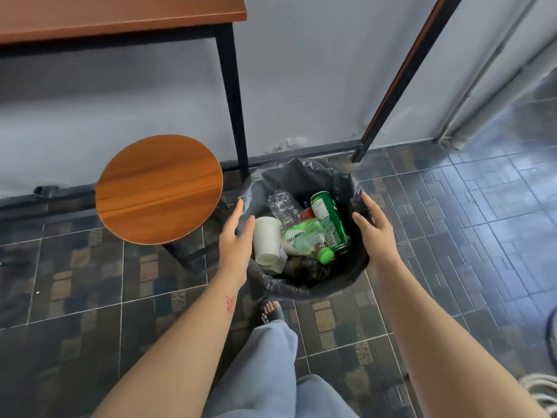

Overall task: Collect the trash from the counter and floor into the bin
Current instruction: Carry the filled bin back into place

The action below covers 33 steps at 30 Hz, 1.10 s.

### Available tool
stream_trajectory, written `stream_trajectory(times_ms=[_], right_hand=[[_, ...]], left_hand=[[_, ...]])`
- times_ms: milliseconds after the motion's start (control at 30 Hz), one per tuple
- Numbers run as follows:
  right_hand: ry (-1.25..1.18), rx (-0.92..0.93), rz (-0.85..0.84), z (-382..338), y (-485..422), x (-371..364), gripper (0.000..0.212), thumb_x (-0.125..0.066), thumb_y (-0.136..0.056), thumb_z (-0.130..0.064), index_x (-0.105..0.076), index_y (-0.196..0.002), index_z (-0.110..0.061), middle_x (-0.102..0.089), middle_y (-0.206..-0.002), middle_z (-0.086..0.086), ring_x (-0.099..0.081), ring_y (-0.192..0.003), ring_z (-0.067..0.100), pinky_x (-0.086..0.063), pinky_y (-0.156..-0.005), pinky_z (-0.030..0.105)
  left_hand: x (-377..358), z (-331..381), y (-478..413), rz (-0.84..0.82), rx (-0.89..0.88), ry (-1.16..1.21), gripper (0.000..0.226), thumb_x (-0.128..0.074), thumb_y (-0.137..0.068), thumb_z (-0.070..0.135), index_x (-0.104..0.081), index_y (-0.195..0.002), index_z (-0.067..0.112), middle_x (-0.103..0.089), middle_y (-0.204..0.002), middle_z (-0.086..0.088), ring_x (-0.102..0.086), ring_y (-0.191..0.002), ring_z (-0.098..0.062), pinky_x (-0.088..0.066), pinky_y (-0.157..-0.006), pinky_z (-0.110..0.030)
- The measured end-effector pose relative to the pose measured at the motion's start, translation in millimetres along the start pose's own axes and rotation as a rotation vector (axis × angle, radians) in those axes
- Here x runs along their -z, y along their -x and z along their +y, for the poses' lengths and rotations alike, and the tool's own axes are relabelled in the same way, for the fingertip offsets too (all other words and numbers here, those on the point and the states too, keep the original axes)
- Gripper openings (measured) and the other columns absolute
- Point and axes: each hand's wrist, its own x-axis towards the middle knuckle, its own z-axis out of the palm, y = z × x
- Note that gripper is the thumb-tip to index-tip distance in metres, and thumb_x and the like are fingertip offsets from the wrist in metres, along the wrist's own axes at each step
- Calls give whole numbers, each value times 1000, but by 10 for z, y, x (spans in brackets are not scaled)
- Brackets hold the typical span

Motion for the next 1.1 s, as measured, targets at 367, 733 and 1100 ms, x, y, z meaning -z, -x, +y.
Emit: stream_trajectory(times_ms=[367,733,1100], right_hand=[[27,-88,-60,-257,-2071,291,44,-63,-86,-25,-62,-116,-56,-58,-135,-12,-52,-128,15,-41,-110,43],[61,-230,-232,121,-4054,-44,43,-59,-92,-17,-63,-121,-49,-58,-128,-20,-53,-125,9,-40,-110,38],[97,-289,-303,1604,-5326,-810,45,-59,-93,-19,-60,-122,-55,-49,-138,-17,-46,-129,11,-38,-111,39]], left_hand=[[-1403,211,-1324,79,91,60,47,-62,-97,30,-51,-141,43,-44,-151,14,-39,-137,-5,-31,-109,-25],[-2385,-298,-2696,353,166,166,43,-65,-95,26,-58,-136,40,-52,-144,17,-45,-130,2,-33,-99,-14],[-2483,-1753,-4121,432,157,84,45,-69,-92,29,-59,-135,41,-54,-142,18,-45,-133,0,-34,-110,-21]])
